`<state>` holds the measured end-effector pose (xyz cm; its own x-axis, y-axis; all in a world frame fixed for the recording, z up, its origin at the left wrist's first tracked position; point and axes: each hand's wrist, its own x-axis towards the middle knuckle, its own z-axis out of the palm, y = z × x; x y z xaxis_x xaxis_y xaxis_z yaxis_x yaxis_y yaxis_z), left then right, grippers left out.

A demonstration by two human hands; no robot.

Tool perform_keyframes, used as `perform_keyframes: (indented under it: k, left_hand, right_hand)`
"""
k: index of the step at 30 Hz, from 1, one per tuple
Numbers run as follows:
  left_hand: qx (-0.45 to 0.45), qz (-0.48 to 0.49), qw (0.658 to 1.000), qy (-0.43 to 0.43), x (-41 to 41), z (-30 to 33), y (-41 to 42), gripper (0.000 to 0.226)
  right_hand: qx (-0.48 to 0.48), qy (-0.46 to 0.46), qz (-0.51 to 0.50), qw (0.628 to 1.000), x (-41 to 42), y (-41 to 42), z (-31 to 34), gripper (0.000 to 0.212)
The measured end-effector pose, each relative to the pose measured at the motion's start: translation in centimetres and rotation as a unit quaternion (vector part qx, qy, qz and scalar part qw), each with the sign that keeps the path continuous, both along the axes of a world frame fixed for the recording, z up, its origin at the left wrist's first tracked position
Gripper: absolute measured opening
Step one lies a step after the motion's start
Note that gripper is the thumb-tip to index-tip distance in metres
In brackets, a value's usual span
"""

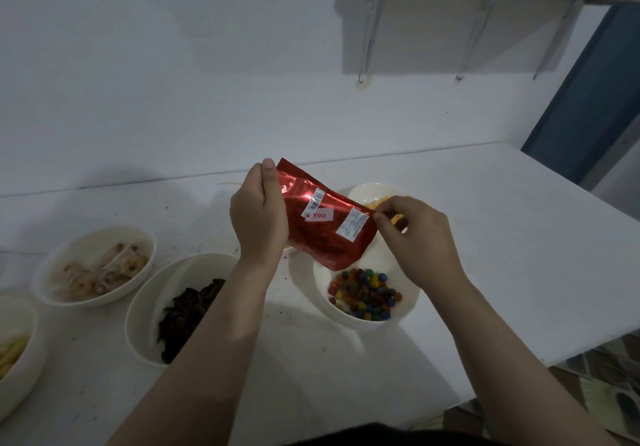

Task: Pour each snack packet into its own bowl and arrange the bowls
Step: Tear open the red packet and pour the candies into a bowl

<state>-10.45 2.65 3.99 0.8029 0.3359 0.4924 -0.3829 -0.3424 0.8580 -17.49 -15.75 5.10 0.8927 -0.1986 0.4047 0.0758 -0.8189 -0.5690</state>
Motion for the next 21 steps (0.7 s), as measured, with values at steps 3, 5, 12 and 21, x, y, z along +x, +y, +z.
perform_keyframes:
  k: [3, 5, 12, 21]
  left_hand:
    - [0.003, 0.002, 1.0, -0.003, -0.5, 0.2, -0.1, 0.039]
    - [0.028, 0.002, 1.0, -0.01, -0.9, 0.2, -0.3, 0.039]
    - [0.076, -0.004, 0.996, -0.035, -2.3, 0.2, -0.5, 0.04]
    - [0.094, -0.043, 0.99, -0.096, -3.2, -1.2, -1.1, 0.037]
  right_hand:
    - [-0.021, -0.029, -0.003, 0.999, 0.0, 0.0, -0.4, 0.007]
    - [-0.04, -0.02, 0.017, 0.999, 0.1, 0.2, -0.5, 0.009]
    - [0.057, 0.02, 0.104, 0.993, 0.4, 2.5, 0.3, 0.021]
    - [0.148, 0.002, 0.084, 0.985, -0.5, 1.4, -0.8, 0.023]
